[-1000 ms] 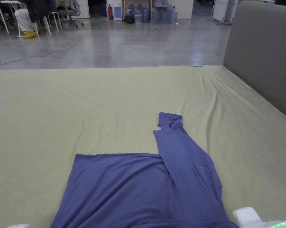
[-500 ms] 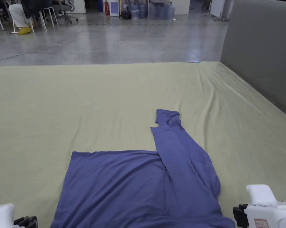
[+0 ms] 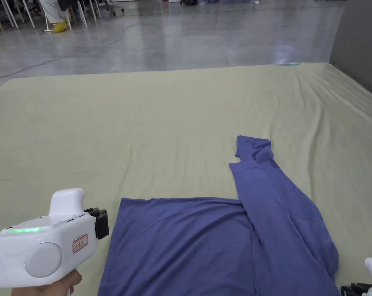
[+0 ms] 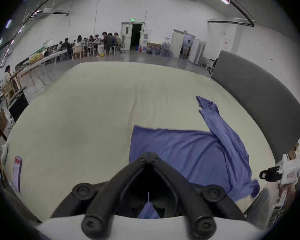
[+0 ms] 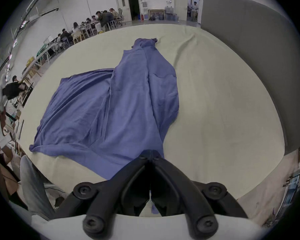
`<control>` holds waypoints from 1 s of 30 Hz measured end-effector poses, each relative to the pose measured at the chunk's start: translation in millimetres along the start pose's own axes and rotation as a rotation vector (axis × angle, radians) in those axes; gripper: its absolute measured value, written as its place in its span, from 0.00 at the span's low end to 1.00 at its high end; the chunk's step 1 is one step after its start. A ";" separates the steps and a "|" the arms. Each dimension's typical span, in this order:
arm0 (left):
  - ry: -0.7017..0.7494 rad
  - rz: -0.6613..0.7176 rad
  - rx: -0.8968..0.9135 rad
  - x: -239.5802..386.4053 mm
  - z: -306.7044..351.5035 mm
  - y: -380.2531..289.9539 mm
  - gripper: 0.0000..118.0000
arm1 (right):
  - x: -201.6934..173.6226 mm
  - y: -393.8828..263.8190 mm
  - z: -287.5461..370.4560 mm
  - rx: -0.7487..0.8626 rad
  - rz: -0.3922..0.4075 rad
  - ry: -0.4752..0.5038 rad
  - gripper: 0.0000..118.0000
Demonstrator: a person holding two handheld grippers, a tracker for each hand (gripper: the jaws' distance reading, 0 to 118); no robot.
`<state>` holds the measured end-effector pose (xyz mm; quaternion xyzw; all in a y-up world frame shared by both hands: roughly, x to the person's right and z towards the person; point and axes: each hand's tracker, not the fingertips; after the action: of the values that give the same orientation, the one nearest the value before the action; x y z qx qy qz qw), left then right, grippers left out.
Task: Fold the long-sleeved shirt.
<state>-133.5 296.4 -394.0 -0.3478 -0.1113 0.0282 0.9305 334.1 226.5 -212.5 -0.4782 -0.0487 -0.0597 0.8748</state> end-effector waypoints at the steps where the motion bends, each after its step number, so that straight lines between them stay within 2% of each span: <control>1: -0.013 0.007 0.005 3.4 -2.4 1.1 0.00 | -3.3 12.8 -0.2 0.024 0.015 0.025 0.02; 4: -0.050 0.039 -0.007 0.8 -13.1 -5.0 0.00 | -21.7 78.5 -13.4 0.101 0.071 0.085 0.03; 5: -0.050 0.044 -0.011 2.3 -16.4 -6.4 0.00 | -31.9 107.8 -23.4 0.139 0.103 0.088 0.06; 6: -0.052 0.048 -0.017 0.4 -19.4 -10.2 0.00 | -39.5 131.7 -35.3 0.166 0.120 0.105 0.12; 7: -0.053 0.049 -0.025 -0.8 -22.6 -12.9 0.00 | -49.2 161.2 -52.6 0.185 0.133 0.114 0.12; 8: -0.052 0.054 -0.032 -0.8 -24.9 -14.4 0.00 | -59.3 192.0 -75.5 0.173 0.133 0.107 0.50; 9: -0.050 0.060 -0.038 -0.8 -26.9 -15.6 0.00 | -67.5 216.4 -95.5 0.155 0.148 0.116 0.83; 10: -0.052 0.069 -0.044 -1.4 -28.1 -18.8 0.00 | -77.4 241.5 -116.5 0.149 0.159 0.124 0.93; 12: -0.059 0.074 -0.057 -1.8 -29.9 -23.9 0.00 | -93.4 281.4 -159.7 0.128 0.178 0.129 0.90; 16: -0.058 0.073 -0.077 -0.9 -31.8 -34.5 0.00 | -116.3 326.9 -238.3 -0.032 0.193 0.103 0.86; 18: -0.059 0.067 -0.090 -2.4 -34.4 -38.7 0.00 | -123.2 333.4 -264.3 -0.041 0.208 0.079 0.76; 21: -0.068 0.079 -0.107 -7.0 -39.7 -43.8 0.00 | -129.8 331.6 -291.4 -0.104 0.265 0.017 0.69; 22: -0.066 0.080 -0.110 -4.5 -40.5 -45.4 0.00 | -130.8 330.5 -300.5 -0.140 0.279 -0.019 0.60; 23: -0.062 0.085 -0.111 -3.8 -41.2 -46.7 0.00 | -129.6 327.1 -306.3 -0.165 0.280 -0.057 0.58; 24: -0.059 0.090 -0.112 -4.8 -41.9 -47.4 0.00 | -128.2 325.5 -306.8 -0.130 0.245 -0.009 0.57; 28: -0.060 0.104 -0.112 -9.9 -41.4 -49.7 0.00 | -122.0 326.2 -298.8 -0.123 0.200 0.000 0.53; 30: -0.057 0.103 -0.110 -9.2 -36.5 -51.4 0.00 | -115.7 325.5 -302.2 -0.136 0.127 0.030 0.42</control>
<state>-135.5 233.0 -388.9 -0.4027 -0.1209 0.0795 0.9038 277.5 152.8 -661.9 -0.5375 -0.0008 -0.0143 0.8431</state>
